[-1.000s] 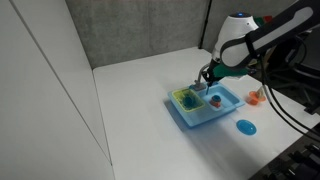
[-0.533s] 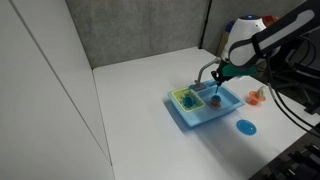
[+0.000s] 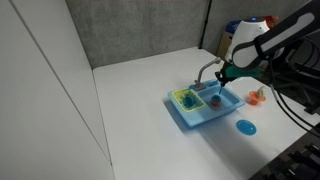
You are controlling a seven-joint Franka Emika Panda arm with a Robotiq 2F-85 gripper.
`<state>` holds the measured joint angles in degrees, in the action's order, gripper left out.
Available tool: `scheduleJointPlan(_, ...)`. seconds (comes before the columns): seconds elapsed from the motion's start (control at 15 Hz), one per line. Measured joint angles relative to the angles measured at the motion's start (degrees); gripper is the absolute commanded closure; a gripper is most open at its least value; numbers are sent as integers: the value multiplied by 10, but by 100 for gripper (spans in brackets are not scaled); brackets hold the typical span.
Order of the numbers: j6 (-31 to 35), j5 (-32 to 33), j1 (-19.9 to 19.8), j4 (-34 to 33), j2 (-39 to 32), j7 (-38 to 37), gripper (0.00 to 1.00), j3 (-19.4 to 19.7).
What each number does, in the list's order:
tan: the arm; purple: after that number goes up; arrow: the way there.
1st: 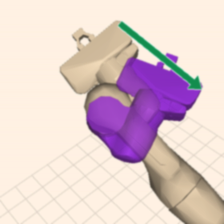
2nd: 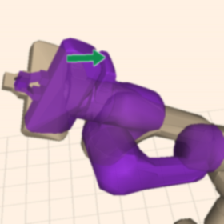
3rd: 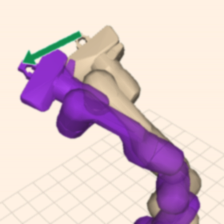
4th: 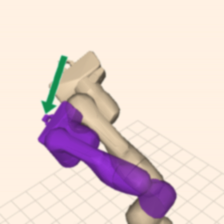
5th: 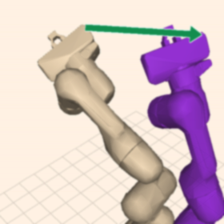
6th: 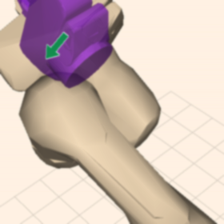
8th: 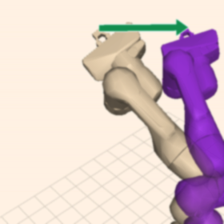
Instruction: Put the blue knife from the dishrack in the blue cup
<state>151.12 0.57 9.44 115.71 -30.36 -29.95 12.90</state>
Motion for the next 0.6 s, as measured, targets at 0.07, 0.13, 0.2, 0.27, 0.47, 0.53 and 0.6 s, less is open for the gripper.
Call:
scheduleJointPlan(0.07,6,0,0,2,-1,0,97,0)
scheduleJointPlan(0.13,11,0,0,5,-3,0,97,0)
scheduleJointPlan(0.2,18,0,0,8,-4,0,97,0)
scheduleJointPlan(0.27,25,0,0,10,-5,0,97,0)
scheduleJointPlan(0.47,45,0,0,16,-11,0,97,0)
scheduleJointPlan(0.53,50,0,0,17,-13,0,97,0)
scheduleJointPlan(0.6,54,0,0,18,-15,0,97,0)
